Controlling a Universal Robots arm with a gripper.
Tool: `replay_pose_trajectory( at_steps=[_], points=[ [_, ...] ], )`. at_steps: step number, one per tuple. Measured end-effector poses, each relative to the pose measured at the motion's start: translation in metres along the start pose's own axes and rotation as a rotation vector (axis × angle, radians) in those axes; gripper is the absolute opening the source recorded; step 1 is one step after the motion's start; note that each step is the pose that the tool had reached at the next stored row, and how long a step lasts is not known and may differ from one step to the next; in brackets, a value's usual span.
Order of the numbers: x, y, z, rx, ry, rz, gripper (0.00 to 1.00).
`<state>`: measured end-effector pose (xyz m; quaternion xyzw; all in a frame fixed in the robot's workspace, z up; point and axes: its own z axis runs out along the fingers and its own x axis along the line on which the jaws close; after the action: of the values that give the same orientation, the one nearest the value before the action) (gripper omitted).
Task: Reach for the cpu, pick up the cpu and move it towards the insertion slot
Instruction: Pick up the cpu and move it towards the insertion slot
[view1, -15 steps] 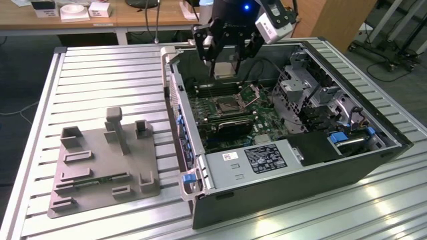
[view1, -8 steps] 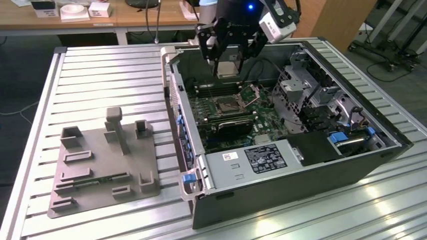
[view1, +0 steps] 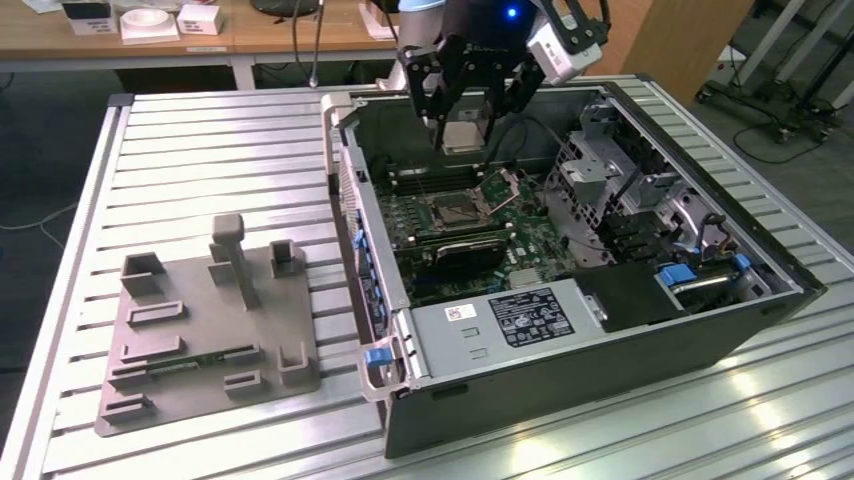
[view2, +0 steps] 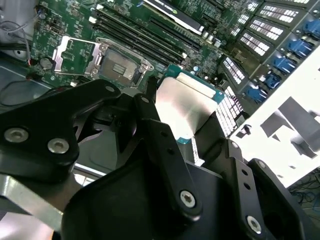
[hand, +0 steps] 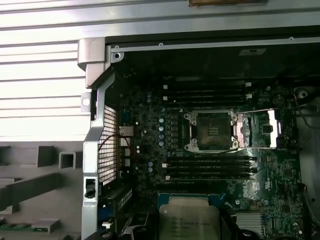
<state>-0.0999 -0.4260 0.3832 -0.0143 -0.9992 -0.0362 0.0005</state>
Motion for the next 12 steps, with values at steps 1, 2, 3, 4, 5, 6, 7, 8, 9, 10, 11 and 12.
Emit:
replay_pose_trajectory(
  at_steps=[1,2,3,4,5,6,7,8,9,10,11,12],
  points=[
    [-0.0012,0.0003,0.0,0.0,0.0,0.0,0.55],
    [-0.0023,0.0006,0.0,0.0,0.0,0.0,0.55],
    [-0.0035,0.0008,0.0001,0.0,-0.0001,0.0,0.55],
    [-0.0057,0.0014,0.0001,0.0,0.0,0.0,0.55],
    [-0.0069,0.0017,0.0001,0.0,0.0,0.0,0.55],
    [-0.0081,0.002,0.0001,0.0,0.0,0.0,0.55],
    [-0.0092,0.0023,0.0002,-0.0001,0.0,0.0,0.55],
    [-0.0104,0.0025,0.0002,0.0,0.0,0.0,0.55],
    [-0.0116,0.0028,0.0002,0.0,0.0,0.0,0.55],
    [-0.0127,0.0031,0.0003,0.0,0.0,0.0,0.55],
    [-0.0139,0.0034,0.0003,0.0,0.0,0.0,0.55],
    [-0.0152,0.0037,0.0003,0.0,0.0,0.0,0.55]
  ],
)
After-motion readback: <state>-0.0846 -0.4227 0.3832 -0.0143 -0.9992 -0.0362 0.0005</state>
